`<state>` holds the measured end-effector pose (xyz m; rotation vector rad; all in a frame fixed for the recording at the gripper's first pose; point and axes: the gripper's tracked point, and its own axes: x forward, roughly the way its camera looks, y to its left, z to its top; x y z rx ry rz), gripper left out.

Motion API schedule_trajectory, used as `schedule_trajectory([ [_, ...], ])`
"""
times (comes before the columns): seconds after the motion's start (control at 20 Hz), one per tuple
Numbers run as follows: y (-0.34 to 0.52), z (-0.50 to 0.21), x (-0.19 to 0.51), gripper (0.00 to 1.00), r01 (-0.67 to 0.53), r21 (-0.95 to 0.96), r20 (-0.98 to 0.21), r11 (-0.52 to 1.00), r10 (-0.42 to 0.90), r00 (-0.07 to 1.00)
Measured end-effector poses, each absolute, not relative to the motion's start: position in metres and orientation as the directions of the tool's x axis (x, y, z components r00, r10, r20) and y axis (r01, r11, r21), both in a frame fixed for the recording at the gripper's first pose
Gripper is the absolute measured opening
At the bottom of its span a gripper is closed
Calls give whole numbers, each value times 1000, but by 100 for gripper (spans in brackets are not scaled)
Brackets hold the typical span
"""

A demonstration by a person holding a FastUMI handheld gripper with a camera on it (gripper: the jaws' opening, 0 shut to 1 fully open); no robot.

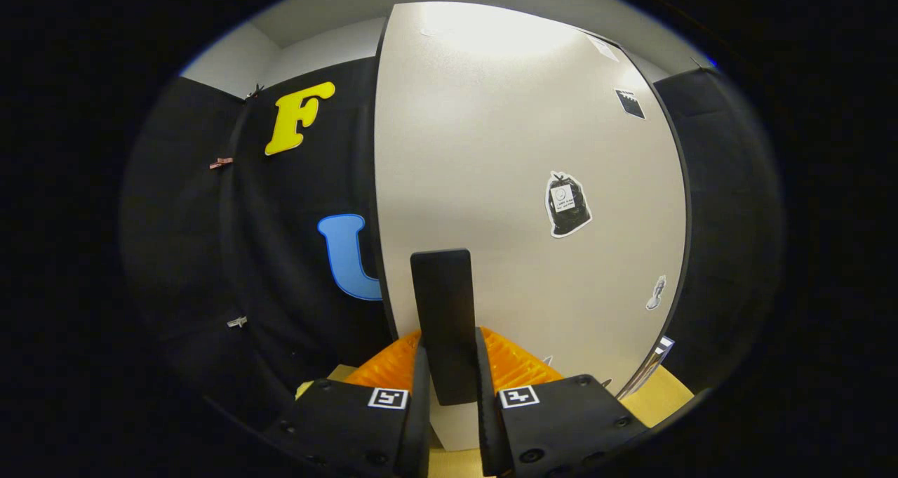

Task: Open the shoe cabinet door, grab the shoes and put them into the shoe cabinet, then close the shoe cabinet door.

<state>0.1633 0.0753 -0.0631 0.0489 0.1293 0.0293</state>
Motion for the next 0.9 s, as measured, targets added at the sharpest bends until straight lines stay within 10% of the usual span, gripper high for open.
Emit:
schedule_trajectory([
  [0.9, 43, -43, 83, 32, -122, 119, -154, 985, 140, 978],
])
